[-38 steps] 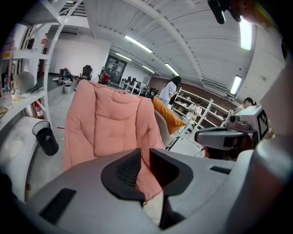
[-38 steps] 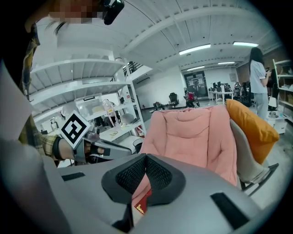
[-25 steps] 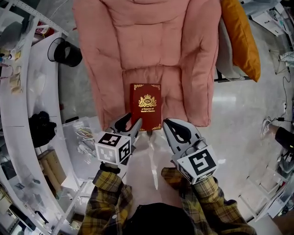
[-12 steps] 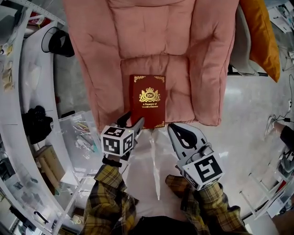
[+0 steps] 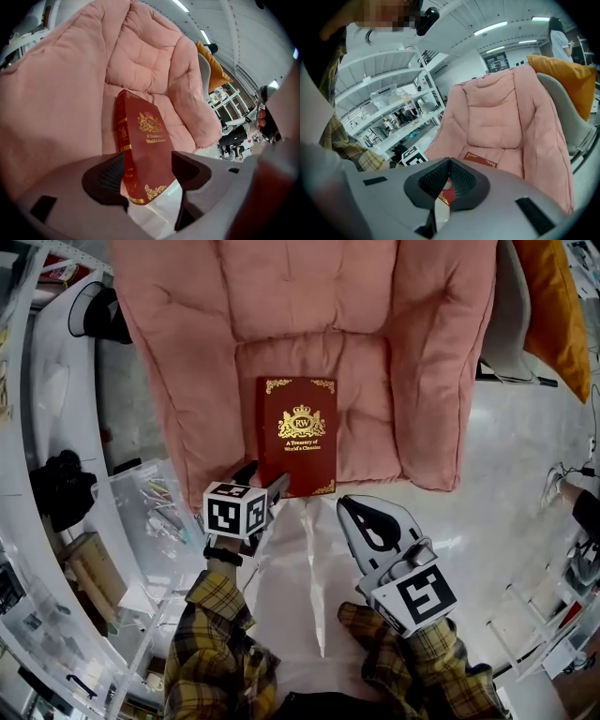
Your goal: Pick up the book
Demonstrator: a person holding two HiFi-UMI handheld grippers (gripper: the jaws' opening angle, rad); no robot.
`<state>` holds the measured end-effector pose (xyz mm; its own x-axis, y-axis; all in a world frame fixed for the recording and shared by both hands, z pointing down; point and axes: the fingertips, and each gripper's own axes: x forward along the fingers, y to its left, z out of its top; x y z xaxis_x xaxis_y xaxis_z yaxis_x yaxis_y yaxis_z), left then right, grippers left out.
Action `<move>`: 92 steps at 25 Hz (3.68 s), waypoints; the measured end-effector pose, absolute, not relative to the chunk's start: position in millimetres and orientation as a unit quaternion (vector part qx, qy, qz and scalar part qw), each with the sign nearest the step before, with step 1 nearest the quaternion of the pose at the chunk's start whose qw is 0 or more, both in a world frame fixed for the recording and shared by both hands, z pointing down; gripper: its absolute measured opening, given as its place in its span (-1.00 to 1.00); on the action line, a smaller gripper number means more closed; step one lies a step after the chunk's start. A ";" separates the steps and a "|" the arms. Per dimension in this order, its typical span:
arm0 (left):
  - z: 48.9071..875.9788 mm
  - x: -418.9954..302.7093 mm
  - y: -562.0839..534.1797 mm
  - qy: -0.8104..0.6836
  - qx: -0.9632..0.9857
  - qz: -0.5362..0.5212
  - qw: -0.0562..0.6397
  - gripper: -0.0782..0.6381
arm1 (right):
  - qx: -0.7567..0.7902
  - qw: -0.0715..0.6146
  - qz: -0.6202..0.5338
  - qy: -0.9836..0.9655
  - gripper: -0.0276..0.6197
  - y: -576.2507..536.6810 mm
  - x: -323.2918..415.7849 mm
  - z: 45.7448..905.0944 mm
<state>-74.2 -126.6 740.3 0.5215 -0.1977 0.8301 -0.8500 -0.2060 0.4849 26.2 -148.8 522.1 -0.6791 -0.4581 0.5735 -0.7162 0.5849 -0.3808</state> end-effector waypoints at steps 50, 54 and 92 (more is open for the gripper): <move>761.9 9.3 -154.4 -0.256 0.723 0.276 0.580 0.09 | 0.337 0.203 0.361 -0.845 -0.87 -140.8 44.5 552.0; 767.4 11.3 -152.6 -0.260 0.716 0.285 0.582 0.07 | 0.339 0.202 0.362 -0.844 -0.87 -142.9 48.9 554.3; 539.0 -21.1 -199.3 -0.342 0.724 0.059 0.596 -0.10 | 0.371 0.199 0.281 -0.862 -0.87 -155.2 63.1 412.6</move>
<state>-21.1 -199.3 539.0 0.7591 -0.4244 0.4936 -0.5657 -0.0549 0.8228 63.1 -155.2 412.6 -0.6459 -0.5283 0.5511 -0.7517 0.5665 -0.3378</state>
